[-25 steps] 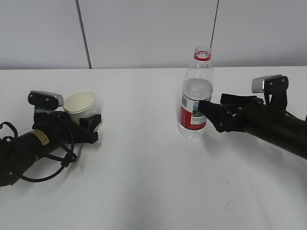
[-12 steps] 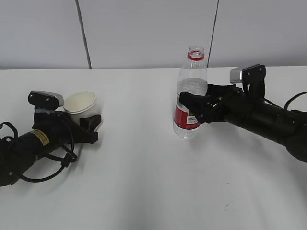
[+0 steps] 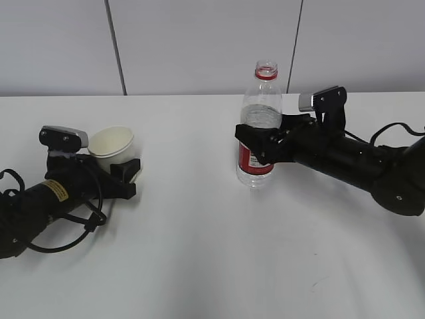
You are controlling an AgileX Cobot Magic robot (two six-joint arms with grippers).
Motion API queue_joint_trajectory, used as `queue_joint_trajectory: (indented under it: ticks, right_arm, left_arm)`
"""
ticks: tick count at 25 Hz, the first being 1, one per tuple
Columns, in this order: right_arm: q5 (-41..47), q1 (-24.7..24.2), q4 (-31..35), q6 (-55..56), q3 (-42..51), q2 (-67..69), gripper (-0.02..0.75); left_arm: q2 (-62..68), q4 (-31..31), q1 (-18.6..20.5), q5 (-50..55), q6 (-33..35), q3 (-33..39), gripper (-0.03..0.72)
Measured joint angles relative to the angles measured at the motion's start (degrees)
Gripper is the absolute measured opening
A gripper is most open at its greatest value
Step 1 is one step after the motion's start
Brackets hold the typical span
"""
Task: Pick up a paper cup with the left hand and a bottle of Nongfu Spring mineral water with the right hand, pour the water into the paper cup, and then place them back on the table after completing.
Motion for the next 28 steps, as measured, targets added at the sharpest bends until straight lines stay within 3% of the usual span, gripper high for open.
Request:
queue_joint_trajectory:
  ticks: [6, 15, 28]
  right_arm:
    - [1.1, 0.3, 0.8, 0.2, -1.6, 0.8, 0.659]
    - [1.2, 0.3, 1.4, 0.0, -1.6, 0.8, 0.502]
    - [1.3, 0.3, 1.5, 0.0, -1.7, 0.8, 0.479]
  left_arm:
    - [0.0, 0.1, 0.0, 0.0, 0.0, 0.0, 0.407]
    - [0.0, 0.6, 0.0, 0.0, 0.0, 0.0, 0.405]
    - [0.0, 4.6, 0.0, -0.1, 0.0, 0.0, 0.386]
